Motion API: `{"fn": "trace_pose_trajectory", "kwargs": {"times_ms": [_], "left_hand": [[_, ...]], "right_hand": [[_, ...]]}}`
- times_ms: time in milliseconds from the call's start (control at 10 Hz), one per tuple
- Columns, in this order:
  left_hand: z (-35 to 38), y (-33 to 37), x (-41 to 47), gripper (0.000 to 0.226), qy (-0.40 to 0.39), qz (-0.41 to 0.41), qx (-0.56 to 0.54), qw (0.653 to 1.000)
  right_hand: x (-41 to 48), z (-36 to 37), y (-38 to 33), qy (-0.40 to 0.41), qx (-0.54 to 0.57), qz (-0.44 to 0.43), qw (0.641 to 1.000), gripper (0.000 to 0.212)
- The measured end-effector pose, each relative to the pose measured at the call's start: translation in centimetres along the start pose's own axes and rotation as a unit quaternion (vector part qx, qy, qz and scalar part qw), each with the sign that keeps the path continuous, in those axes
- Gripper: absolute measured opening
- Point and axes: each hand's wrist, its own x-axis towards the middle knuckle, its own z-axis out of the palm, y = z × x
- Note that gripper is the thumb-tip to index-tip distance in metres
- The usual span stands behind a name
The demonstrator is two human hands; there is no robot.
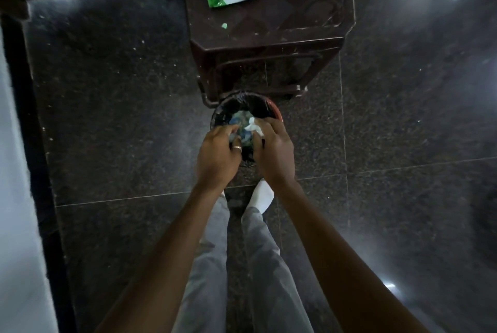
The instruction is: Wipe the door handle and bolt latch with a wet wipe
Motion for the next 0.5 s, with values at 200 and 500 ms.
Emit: {"fn": "trace_pose_trajectory", "kwargs": {"times_ms": [200, 500], "left_hand": [[0.7, -1.1, 1.5, 0.038, 0.014, 0.007, 0.002, 1.0], [0.9, -1.7, 1.6, 0.039, 0.007, 0.0, 0.004, 1.0]], "right_hand": [[1.2, 1.4, 0.6, -0.01, -0.019, -0.026, 0.999, 0.032], [1.0, 2.6, 1.7, -0.078, -0.017, 0.072, 0.994, 0.053]]}}
